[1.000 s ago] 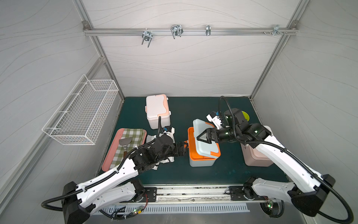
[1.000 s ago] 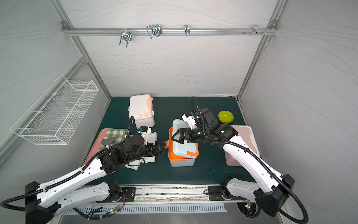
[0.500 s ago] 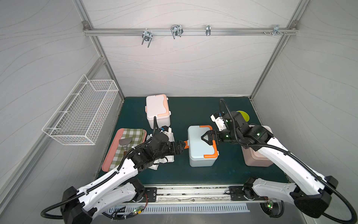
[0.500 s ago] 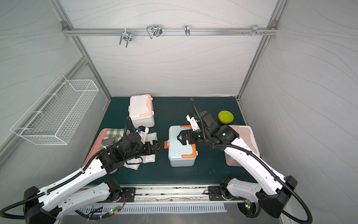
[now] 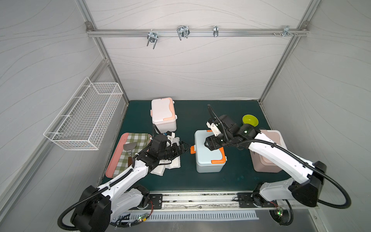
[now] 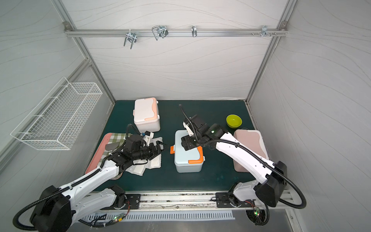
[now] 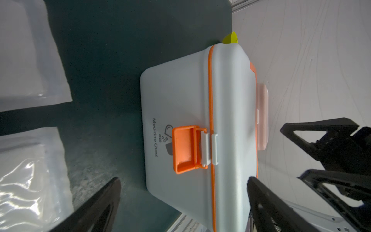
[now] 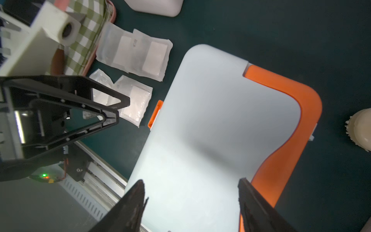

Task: Open first aid kits and take out gauze
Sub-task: Close the lid of the first aid kit, then fasten the fastener of the first aid kit.

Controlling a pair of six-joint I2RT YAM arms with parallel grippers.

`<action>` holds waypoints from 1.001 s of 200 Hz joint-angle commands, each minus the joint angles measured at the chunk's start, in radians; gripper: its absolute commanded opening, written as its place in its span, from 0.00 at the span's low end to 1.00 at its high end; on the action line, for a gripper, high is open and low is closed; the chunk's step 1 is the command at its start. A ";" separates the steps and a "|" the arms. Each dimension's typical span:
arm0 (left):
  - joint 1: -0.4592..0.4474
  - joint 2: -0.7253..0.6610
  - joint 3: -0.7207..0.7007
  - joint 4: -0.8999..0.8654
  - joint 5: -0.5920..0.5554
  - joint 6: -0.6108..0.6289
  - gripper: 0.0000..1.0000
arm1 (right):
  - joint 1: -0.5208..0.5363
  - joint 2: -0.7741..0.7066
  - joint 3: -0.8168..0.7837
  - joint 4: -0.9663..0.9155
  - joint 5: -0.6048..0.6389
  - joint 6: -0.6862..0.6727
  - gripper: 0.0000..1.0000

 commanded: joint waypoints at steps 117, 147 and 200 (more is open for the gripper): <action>0.021 0.248 -0.022 0.441 0.158 -0.066 0.99 | 0.103 0.133 -0.024 -0.121 0.214 0.010 0.62; 0.021 0.264 -0.030 0.473 0.168 -0.068 0.99 | 0.089 0.056 -0.009 -0.111 0.186 0.022 0.71; -0.017 0.339 -0.034 0.605 0.193 -0.075 0.99 | -0.099 -0.140 -0.128 -0.016 0.021 0.028 0.80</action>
